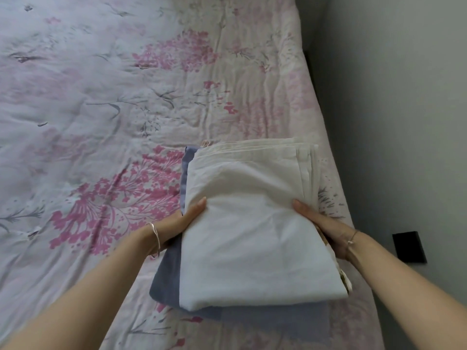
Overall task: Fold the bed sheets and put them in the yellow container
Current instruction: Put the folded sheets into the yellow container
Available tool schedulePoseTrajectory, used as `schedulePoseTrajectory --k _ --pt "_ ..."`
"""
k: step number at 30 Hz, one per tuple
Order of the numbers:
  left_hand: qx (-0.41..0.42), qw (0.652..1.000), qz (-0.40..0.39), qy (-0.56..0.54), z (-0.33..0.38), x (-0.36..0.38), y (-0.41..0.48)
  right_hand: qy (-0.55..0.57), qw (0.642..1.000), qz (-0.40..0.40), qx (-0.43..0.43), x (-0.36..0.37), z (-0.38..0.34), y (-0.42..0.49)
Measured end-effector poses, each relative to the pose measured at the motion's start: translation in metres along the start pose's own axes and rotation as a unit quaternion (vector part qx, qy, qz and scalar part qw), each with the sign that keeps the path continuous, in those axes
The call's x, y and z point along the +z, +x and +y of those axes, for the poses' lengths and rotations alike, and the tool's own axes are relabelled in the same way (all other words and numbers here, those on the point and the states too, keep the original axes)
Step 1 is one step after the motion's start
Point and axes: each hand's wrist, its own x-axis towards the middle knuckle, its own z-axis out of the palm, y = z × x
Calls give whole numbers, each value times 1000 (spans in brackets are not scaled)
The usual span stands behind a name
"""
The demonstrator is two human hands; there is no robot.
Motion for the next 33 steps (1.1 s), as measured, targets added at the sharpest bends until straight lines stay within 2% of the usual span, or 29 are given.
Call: schedulePoseTrajectory --k 2,10,18,22,25,33 --pt "38 999 0 8 0 2 -9 -3 1000 13 -19 2 4 -9" --pt "96 991 -36 81 16 29 -54 39 996 56 -50 5 40 -88" --pt "128 966 -142 176 8 121 -98 138 978 141 -69 -9 131 -221" --pt "126 938 -236 221 -9 198 -120 214 954 193 -83 -19 201 -296" --pt "128 919 -273 255 -29 244 -130 231 943 224 -89 -21 248 -332" --pt "91 833 -413 357 -156 417 -181 339 878 328 -82 -17 460 -456"
